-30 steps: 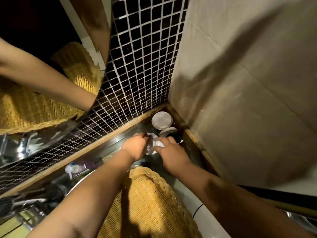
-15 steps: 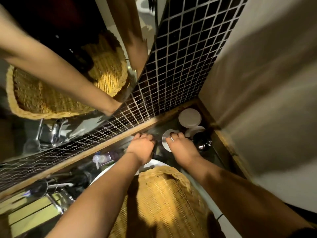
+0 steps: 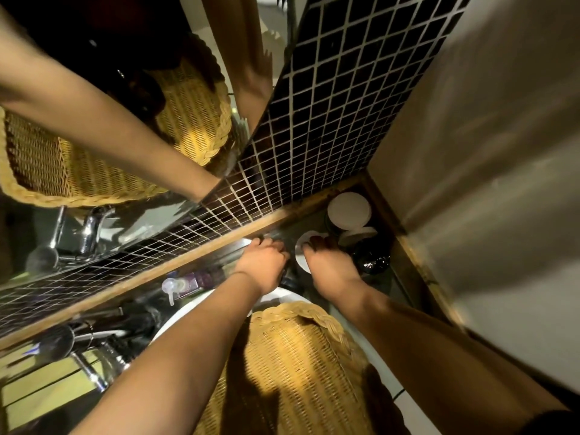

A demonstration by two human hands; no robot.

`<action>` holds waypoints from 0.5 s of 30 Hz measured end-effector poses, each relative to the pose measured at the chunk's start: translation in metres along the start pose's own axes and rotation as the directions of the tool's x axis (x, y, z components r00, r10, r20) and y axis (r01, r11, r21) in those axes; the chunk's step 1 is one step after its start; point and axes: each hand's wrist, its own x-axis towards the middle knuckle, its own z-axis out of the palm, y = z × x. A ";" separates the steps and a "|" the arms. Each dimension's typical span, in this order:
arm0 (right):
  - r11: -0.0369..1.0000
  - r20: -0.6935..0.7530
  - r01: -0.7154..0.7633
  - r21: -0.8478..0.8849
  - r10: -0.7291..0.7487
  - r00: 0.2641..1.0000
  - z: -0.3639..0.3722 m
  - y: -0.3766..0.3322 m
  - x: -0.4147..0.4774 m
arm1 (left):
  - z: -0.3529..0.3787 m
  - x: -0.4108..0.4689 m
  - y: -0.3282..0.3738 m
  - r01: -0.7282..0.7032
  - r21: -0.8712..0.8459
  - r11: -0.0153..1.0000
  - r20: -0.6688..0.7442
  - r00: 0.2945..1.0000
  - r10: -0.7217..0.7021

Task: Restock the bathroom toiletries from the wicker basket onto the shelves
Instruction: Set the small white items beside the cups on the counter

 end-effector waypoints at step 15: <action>0.999 -0.020 0.049 0.006 -0.049 0.999 0.002 0.014 -0.006 | -0.003 -0.012 -0.001 0.051 -0.090 0.995 0.032 0.998 -0.048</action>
